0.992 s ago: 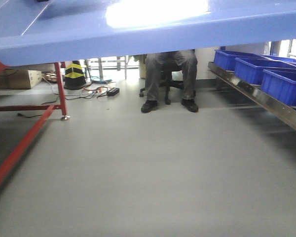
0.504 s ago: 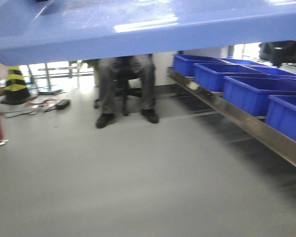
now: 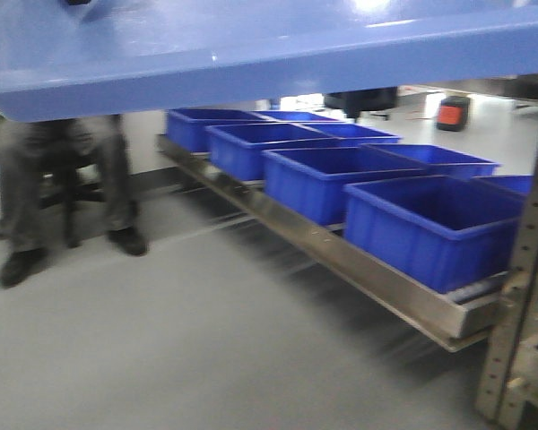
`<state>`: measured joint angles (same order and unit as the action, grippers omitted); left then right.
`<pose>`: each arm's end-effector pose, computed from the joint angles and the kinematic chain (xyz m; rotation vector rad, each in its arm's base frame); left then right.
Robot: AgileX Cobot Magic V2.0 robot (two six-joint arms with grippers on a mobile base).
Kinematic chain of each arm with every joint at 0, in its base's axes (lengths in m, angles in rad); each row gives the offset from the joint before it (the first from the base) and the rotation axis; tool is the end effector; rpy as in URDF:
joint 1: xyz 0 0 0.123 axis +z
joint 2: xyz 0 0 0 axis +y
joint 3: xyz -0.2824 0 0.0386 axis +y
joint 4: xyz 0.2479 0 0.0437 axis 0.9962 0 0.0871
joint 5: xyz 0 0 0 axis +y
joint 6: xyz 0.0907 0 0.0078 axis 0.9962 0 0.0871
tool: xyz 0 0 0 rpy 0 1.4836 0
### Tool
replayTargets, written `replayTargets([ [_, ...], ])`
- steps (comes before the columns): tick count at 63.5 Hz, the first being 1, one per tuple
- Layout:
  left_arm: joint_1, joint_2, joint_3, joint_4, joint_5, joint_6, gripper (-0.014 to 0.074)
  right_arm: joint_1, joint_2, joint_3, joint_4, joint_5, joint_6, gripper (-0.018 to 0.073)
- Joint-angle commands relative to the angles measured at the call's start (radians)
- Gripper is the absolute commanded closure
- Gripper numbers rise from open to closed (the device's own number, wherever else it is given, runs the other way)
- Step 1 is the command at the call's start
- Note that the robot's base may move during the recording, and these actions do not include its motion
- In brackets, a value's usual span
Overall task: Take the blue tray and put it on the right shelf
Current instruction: 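Carry the tray over the steel shelf edge toward the roller shelf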
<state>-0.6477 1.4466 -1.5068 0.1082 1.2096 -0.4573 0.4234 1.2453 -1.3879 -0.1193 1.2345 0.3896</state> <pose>0.2386 -0.1690 0.3875 0.2669 2.6287 -0.2353 0.2176 0.0868 0.4051 -0.0519 2.5700 0.1490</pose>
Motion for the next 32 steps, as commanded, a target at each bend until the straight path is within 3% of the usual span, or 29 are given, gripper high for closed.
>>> replayTargets([
  [1, -0.011, -0.028, -0.021, 0.038, 0.098, 0.042, 0.0645, -0.003, -0.032, -0.032, -0.039, -0.068, -0.024, 0.0503],
  [32, -0.011, -0.028, -0.021, 0.036, 0.098, 0.042, 0.0645, -0.003, -0.032, -0.032, -0.039, -0.068, -0.024, 0.0503],
])
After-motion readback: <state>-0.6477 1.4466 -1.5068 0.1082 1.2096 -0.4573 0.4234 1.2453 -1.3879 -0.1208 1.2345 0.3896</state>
